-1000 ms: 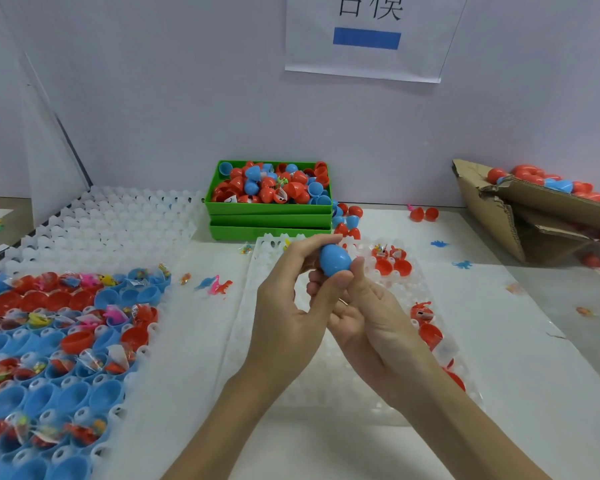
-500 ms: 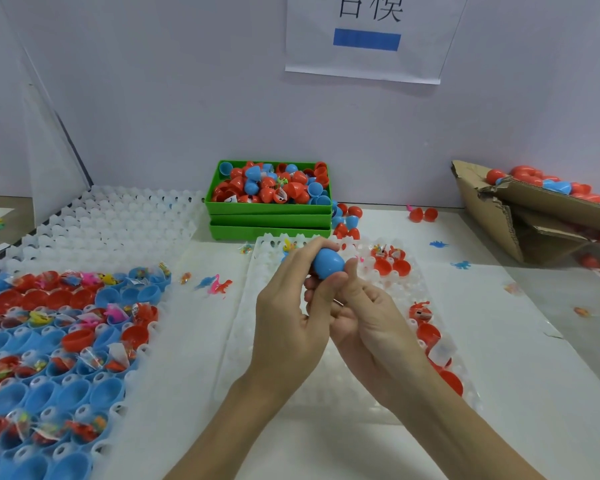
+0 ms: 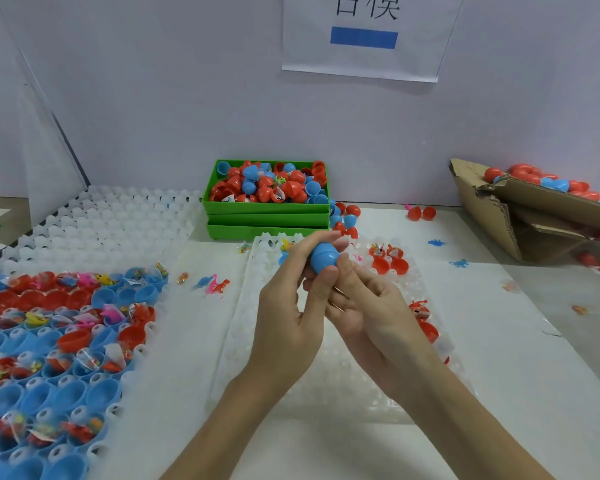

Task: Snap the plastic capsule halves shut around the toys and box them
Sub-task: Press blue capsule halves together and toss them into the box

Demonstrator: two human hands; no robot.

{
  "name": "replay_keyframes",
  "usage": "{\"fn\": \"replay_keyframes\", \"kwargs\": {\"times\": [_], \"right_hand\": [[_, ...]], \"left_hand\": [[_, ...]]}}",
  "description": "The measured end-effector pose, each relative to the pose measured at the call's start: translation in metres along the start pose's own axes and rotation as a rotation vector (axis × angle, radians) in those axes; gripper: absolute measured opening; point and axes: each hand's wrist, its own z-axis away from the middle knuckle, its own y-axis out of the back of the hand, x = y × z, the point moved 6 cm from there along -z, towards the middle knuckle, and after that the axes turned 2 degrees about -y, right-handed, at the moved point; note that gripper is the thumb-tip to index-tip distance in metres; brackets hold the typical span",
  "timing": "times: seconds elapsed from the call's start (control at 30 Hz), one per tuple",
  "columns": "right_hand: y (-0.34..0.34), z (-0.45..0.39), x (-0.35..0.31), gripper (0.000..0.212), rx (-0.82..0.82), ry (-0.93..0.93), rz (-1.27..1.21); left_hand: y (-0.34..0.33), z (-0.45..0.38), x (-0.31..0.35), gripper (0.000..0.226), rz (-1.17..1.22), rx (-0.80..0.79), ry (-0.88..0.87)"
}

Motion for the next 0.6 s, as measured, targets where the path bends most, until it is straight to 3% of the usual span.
{"fn": "replay_keyframes", "kwargs": {"times": [0.33,0.4,0.5,0.6], "right_hand": [[0.015,-0.001,-0.009,0.043,0.053,-0.122,-0.018],[0.018,-0.001,-0.011,0.036,0.077,-0.135,-0.02],[0.021,0.001,-0.014,0.023,0.147,-0.069,0.06],[0.02,0.005,-0.022,0.025,0.203,0.071,0.218]], "left_hand": [[0.002,-0.003,-0.006,0.047,-0.145,-0.058,0.003],[0.004,-0.004,-0.007,0.042,-0.108,-0.033,0.02],[0.013,-0.005,-0.013,0.031,0.027,0.046,0.099],[0.016,-0.006,-0.019,0.029,0.123,0.075,0.18]]}}
